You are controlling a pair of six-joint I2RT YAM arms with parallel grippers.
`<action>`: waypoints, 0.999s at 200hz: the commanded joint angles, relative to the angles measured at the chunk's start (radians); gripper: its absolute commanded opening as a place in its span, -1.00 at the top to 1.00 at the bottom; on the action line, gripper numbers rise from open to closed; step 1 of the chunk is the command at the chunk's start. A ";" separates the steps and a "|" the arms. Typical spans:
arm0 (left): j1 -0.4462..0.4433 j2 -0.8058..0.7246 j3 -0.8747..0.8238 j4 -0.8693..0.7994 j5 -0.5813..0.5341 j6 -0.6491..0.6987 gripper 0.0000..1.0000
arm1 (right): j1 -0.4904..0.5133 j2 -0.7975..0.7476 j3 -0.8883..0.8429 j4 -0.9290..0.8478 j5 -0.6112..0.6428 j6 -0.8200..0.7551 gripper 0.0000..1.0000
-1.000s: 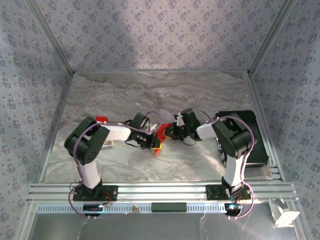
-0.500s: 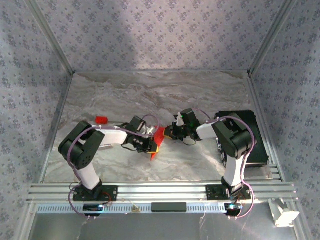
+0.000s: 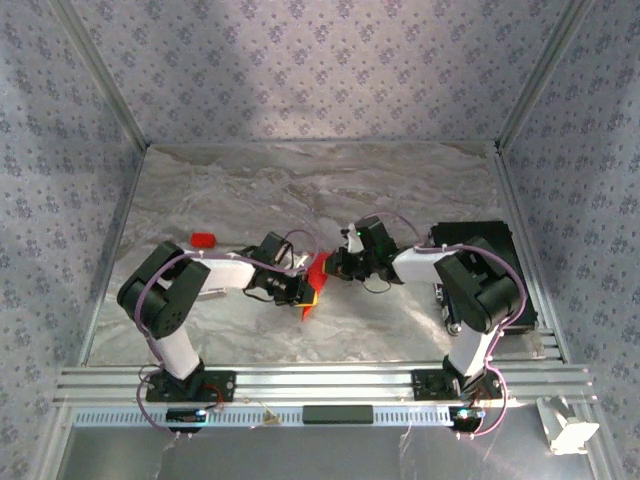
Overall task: Fold a paper plane with a square sheet of paper (pick it up from the middle)
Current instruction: Fold the wing for the fifth time at the center of the table.
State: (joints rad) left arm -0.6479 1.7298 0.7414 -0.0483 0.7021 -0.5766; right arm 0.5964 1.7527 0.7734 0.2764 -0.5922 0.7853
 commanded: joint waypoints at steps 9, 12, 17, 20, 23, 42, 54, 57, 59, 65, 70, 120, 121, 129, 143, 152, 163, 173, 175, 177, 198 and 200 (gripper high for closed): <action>0.006 0.018 -0.020 0.004 0.006 -0.009 0.99 | 0.042 0.044 0.052 -0.048 0.011 -0.041 0.85; 0.005 0.017 -0.020 0.005 0.005 -0.009 0.99 | 0.044 0.048 0.058 -0.056 0.017 -0.040 0.85; 0.006 0.018 -0.023 0.007 0.006 -0.011 0.99 | 0.046 0.058 0.066 -0.075 0.029 -0.041 0.86; 0.006 0.017 -0.022 0.008 0.007 -0.012 0.99 | 0.045 0.066 0.070 -0.081 0.032 -0.042 0.87; 0.005 0.017 -0.023 0.008 0.007 -0.012 0.98 | 0.046 0.073 0.072 -0.083 0.034 -0.041 0.87; 0.007 0.009 -0.024 0.015 0.008 -0.017 0.98 | 0.039 0.111 0.070 -0.085 0.060 -0.018 0.89; 0.007 -0.004 -0.026 0.022 0.013 -0.021 0.98 | 0.030 0.127 0.057 -0.072 0.074 -0.003 0.92; 0.007 -0.008 -0.025 0.023 0.014 -0.023 0.98 | 0.028 0.129 0.052 -0.070 0.080 0.004 0.92; 0.007 -0.012 -0.025 0.023 0.015 -0.023 0.97 | 0.028 0.129 0.049 -0.068 0.084 0.008 0.92; 0.007 -0.025 -0.025 0.025 0.018 -0.025 0.96 | 0.024 0.131 0.043 -0.068 0.097 0.013 0.92; 0.007 -0.037 -0.024 0.026 0.021 -0.026 0.94 | 0.022 0.131 0.038 -0.067 0.105 0.015 0.92; 0.000 -0.138 0.027 -0.048 0.050 0.007 0.78 | 0.016 0.130 0.038 -0.074 0.102 0.014 0.92; -0.001 -0.138 0.029 -0.051 0.051 0.008 0.78 | 0.016 0.130 0.038 -0.075 0.103 0.014 0.92; -0.005 -0.140 0.036 -0.070 0.054 0.020 0.77 | 0.014 0.128 0.037 -0.076 0.104 0.012 0.92; -0.013 -0.132 0.043 -0.097 0.070 0.034 0.79 | 0.014 0.130 0.039 -0.082 0.102 0.012 0.92; -0.016 -0.122 0.046 -0.103 0.077 0.037 0.80 | 0.014 0.128 0.040 -0.083 0.103 0.012 0.92; -0.022 -0.108 0.045 -0.111 0.076 0.038 0.82 | 0.013 0.127 0.039 -0.084 0.102 0.011 0.92; -0.022 -0.095 0.045 -0.115 0.077 0.040 0.81 | 0.013 0.126 0.041 -0.087 0.102 0.012 0.92; -0.022 -0.093 0.045 -0.116 0.078 0.040 0.81 | 0.013 0.126 0.041 -0.088 0.101 0.011 0.92; -0.022 -0.091 0.045 -0.116 0.077 0.041 0.81 | 0.013 0.126 0.041 -0.088 0.102 0.012 0.93; -0.023 -0.059 0.049 -0.133 0.073 0.049 0.83 | 0.013 0.126 0.040 -0.092 0.104 0.011 0.92; -0.024 -0.056 0.049 -0.135 0.074 0.049 0.83 | 0.013 0.127 0.040 -0.092 0.104 0.012 0.92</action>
State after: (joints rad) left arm -0.6682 1.6375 0.7681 -0.1295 0.7513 -0.5591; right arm 0.6212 1.8553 0.8291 0.2573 -0.5533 0.7959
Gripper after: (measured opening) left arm 0.087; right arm 0.052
